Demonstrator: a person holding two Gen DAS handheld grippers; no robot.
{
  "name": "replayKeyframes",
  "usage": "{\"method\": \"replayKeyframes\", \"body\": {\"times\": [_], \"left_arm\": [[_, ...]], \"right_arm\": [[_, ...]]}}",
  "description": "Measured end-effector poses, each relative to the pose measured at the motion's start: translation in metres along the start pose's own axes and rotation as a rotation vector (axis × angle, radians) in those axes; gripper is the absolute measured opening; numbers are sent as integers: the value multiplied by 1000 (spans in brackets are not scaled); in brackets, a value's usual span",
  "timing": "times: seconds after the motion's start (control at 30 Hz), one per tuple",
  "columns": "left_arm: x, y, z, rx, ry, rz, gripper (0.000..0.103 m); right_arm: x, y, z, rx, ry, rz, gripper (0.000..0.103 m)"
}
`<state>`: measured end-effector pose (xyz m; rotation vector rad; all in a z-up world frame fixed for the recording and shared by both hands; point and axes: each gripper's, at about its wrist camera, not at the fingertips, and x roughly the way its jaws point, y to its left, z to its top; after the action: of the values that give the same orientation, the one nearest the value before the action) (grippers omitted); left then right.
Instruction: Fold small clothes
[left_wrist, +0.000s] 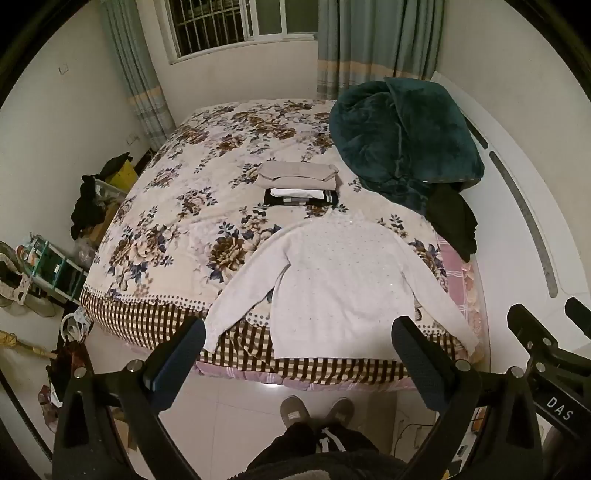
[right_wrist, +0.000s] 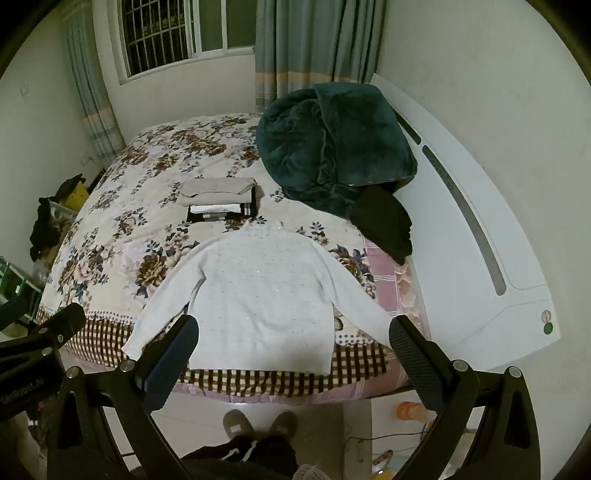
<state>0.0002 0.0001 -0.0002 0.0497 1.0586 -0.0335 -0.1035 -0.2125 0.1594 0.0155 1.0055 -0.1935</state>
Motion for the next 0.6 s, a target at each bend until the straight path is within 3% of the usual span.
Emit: {"method": "replayKeyframes", "body": {"times": [0.6], "left_arm": [[0, 0, 0, -1, -15, 2, 103]], "right_arm": [[-5, 1, -1, -3, -5, -2, 103]]}}
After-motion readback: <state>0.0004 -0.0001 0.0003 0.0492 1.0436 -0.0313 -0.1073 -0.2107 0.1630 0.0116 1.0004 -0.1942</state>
